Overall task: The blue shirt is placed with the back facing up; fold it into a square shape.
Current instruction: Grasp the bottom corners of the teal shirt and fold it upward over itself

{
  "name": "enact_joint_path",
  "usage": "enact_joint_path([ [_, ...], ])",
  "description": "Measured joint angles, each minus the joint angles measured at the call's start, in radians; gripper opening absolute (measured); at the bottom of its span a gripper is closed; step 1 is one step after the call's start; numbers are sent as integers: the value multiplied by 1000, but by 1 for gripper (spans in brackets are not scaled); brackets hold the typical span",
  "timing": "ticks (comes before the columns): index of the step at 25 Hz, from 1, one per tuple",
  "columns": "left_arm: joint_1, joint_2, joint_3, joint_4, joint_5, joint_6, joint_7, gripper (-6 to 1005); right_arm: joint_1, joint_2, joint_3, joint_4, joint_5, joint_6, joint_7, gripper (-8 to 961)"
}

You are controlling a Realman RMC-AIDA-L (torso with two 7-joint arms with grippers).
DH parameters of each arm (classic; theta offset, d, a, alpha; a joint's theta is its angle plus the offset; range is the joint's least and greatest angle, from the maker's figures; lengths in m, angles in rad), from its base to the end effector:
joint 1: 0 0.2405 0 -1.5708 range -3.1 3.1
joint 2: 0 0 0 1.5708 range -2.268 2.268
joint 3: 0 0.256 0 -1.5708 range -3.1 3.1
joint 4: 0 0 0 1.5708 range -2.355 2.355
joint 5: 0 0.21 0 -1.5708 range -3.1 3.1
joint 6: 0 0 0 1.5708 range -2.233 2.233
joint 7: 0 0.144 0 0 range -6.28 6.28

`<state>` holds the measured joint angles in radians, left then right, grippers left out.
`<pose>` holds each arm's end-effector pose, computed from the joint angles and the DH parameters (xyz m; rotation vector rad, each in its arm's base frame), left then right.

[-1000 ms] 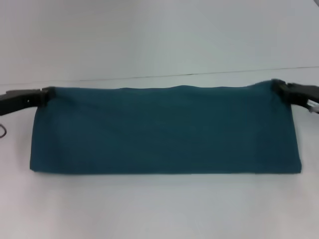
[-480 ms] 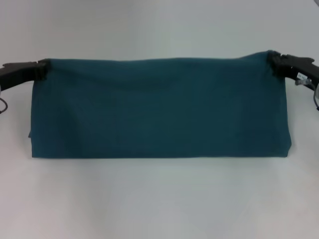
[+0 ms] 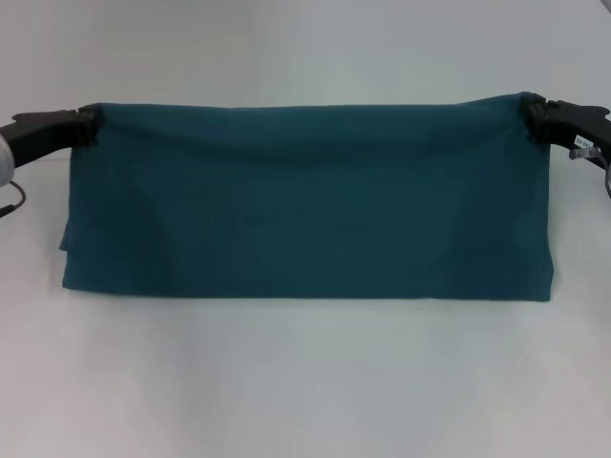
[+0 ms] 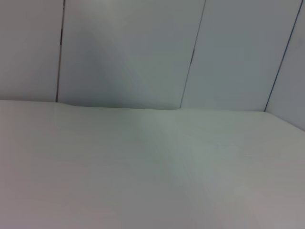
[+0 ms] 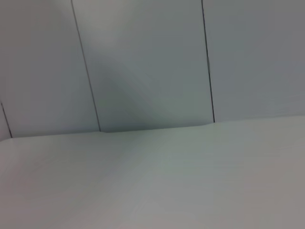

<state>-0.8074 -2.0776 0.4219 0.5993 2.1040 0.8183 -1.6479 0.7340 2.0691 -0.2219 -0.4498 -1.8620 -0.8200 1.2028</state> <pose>-0.2561 0.4640 0.0492 -1.9869 -0.9191 -0.5455 0.3040 0.4384 0.0512 -1.8258 0.8447 0.6062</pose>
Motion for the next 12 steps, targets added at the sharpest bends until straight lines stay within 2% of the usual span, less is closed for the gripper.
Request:
enact_joint_path([
  [12, -21, -4, 1, -24, -8, -19, 33, 0, 5, 2, -9, 14, 6, 33, -16, 89],
])
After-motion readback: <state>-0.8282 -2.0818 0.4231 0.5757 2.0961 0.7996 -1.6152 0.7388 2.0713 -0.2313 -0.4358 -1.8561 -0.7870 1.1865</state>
